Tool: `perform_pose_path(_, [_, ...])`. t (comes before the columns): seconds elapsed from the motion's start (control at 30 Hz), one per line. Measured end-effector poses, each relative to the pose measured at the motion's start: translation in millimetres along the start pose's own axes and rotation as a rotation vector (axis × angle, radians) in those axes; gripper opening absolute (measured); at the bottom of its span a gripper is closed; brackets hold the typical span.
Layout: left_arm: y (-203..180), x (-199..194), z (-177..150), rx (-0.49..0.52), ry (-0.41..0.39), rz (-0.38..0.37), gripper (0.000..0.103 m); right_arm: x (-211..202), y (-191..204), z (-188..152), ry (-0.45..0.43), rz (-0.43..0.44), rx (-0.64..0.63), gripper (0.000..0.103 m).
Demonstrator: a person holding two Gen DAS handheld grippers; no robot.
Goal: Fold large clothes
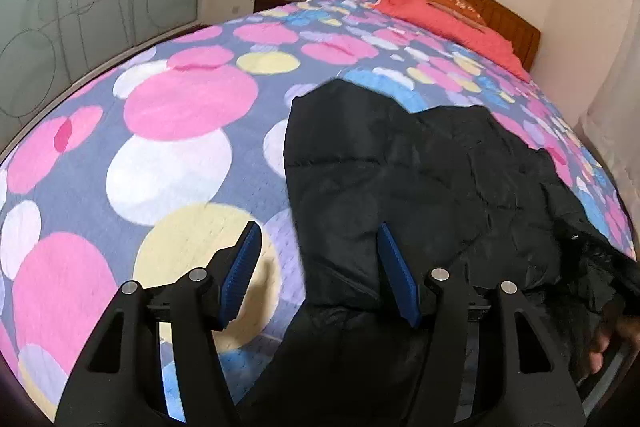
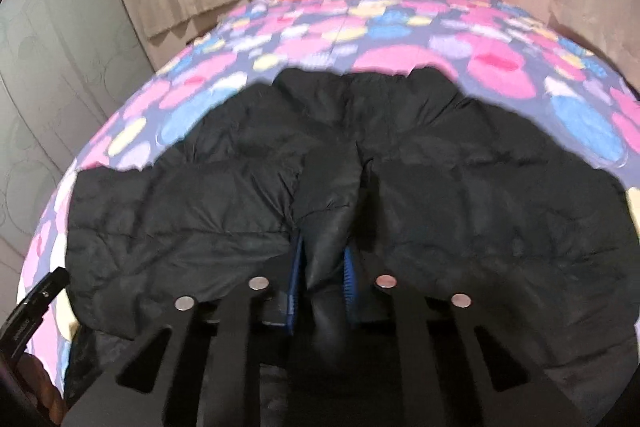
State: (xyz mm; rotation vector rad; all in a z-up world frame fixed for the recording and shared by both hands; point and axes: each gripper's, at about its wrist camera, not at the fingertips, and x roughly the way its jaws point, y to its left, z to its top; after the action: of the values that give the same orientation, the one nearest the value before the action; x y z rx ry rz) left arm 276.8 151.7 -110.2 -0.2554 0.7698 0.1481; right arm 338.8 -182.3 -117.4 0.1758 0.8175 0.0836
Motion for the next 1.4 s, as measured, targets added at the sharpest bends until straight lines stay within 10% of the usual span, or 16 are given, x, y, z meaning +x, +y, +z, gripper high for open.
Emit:
perform_pose_path(0.3, [-37,0,12,0.056,-0.020,-0.084,0.071,-45,-88,3,-0.093,-0.206,0.060,0.016])
perform_pose_path(0.53, [-71,22,5,0.143,0.014,-0.078,0.071,-20,-154,-21,0.028,-0.242,0.145,0.017])
perform_pose_path(0.83, [-76,27,4,0.164,0.037,-0.041,0.071,-54,-151,-16,-0.031,-0.224,0.181,0.049])
perform_pose_path(1.1, [-125,61,28,0.198,0.032,-0.058,0.071,-15,-90,26,-0.064,-0.081,0.090,0.049])
perform_pose_path(1.4, [-142,108,17,0.277,0.121,0.011,0.070,57,-61,17,0.071,-0.162,-0.060,0.050])
